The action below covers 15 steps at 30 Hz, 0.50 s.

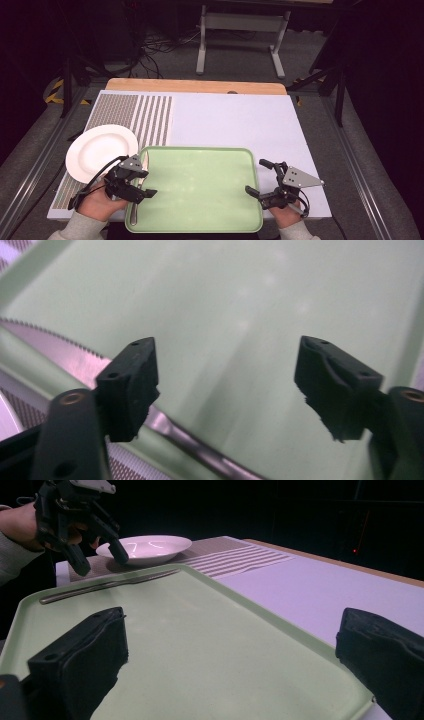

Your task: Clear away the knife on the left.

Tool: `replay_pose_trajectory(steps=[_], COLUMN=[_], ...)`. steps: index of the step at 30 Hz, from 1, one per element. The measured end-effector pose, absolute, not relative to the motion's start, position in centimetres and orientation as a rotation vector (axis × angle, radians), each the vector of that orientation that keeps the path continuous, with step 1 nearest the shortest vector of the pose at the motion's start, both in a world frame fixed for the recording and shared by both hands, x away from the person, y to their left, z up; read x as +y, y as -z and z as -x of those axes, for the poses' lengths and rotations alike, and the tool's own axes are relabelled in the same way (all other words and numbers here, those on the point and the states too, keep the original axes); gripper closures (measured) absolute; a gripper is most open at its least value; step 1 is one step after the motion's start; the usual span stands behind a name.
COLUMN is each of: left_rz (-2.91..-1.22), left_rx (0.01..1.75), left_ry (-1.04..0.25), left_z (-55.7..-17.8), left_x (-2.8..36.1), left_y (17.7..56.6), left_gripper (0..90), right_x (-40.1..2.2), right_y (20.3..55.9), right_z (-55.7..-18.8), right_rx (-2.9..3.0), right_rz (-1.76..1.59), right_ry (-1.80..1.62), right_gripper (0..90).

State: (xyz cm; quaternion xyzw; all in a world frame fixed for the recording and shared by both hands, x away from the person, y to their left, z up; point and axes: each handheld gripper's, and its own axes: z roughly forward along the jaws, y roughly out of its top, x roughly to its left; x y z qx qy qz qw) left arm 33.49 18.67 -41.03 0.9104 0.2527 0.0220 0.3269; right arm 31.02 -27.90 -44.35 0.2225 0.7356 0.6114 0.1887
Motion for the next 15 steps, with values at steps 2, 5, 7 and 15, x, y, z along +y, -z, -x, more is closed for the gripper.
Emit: replay_pose_trajectory(steps=[2,5,7,15], left_rz=[-2.337,-2.303,-2.277,-2.096], left_rx=[0.637,0.579,0.560,0.478], left_ry=[-0.048,-0.095,-0.121,-0.163], left_z=[-33.3,-32.7,-32.5,-31.4], left_x=[18.9,19.0,19.1,21.3], left_y=[40.6,40.1,40.0,39.9], left_gripper=[18.1,12.0,4.5,0.4], right_x=[-27.9,-27.9,-27.8,-27.8], right_y=[44.4,44.3,44.3,44.3], right_z=[-31.0,-31.0,-31.1,-31.1], right_rx=[2.070,2.066,2.065,2.063], right_rz=[-0.626,-0.627,-0.627,-0.624], right_ry=[-1.720,-1.722,-1.726,-1.729], right_gripper=[1.0,1.0,1.0,1.0])
